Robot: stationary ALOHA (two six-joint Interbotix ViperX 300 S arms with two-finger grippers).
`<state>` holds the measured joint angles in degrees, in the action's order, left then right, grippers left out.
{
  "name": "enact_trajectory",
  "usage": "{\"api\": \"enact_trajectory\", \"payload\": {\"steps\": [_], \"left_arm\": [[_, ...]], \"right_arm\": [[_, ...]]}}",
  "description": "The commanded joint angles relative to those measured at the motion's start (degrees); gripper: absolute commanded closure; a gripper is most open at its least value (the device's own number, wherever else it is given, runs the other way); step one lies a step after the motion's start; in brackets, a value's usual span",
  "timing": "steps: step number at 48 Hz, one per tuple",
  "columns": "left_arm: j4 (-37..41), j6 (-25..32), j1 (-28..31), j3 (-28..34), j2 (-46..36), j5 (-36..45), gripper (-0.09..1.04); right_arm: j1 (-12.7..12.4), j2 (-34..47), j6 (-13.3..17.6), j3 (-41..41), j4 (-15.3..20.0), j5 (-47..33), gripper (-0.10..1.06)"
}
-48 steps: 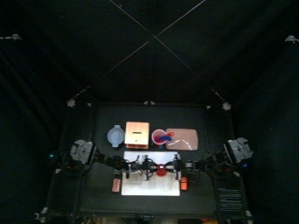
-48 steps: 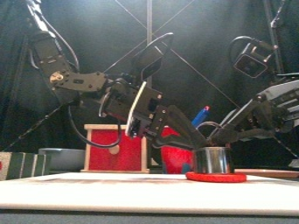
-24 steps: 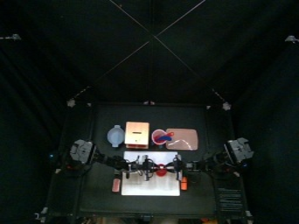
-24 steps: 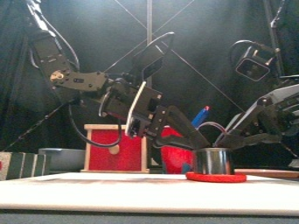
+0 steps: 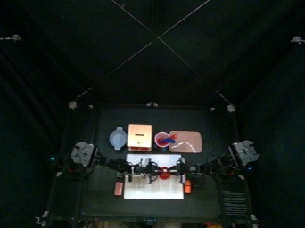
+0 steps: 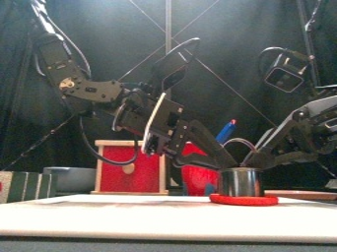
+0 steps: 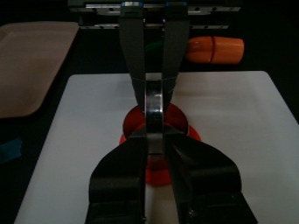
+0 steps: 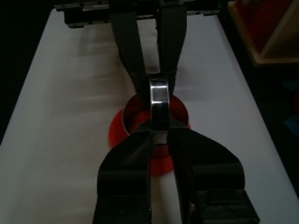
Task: Get the cutter from the drawer then cut the dough then place the extra dough in the bowl
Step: Cut the dough
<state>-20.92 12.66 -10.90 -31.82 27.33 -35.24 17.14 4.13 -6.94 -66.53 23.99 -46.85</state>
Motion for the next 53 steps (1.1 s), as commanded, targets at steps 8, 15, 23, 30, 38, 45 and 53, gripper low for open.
{"api": "enact_trajectory", "payload": {"steps": [8,15,23,30,38,45,53], "left_arm": [[-3.16,-3.78,-2.9,-3.16,2.81,0.88,0.41],[-3.08,-5.27,-3.69,-3.78,2.72,0.53,0.41],[-2.99,-5.27,-4.57,-3.69,1.76,1.05,0.44],[-1.76,-5.01,-4.66,-3.78,0.7,2.72,0.51],[-0.88,-5.1,-4.75,-2.9,1.14,4.39,0.52],[-0.97,-5.01,-5.27,-1.76,1.14,5.45,0.52],[-0.88,-4.92,-5.45,-0.62,0.35,5.45,0.52]], "right_arm": [[4.57,1.67,-0.09,0.62,7.47,0.97,0.54],[5.1,3.78,0.0,2.11,8.44,0.97,0.54],[6.24,6.24,0.0,3.78,8.79,2.46,0.54],[6.24,6.59,-0.18,3.69,9.58,3.6,0.54],[6.42,6.5,-0.09,2.72,9.58,5.8,0.54],[6.68,5.36,-0.35,2.99,9.67,8.35,0.54],[6.77,2.37,-0.7,2.64,9.4,8.79,0.54]]}}
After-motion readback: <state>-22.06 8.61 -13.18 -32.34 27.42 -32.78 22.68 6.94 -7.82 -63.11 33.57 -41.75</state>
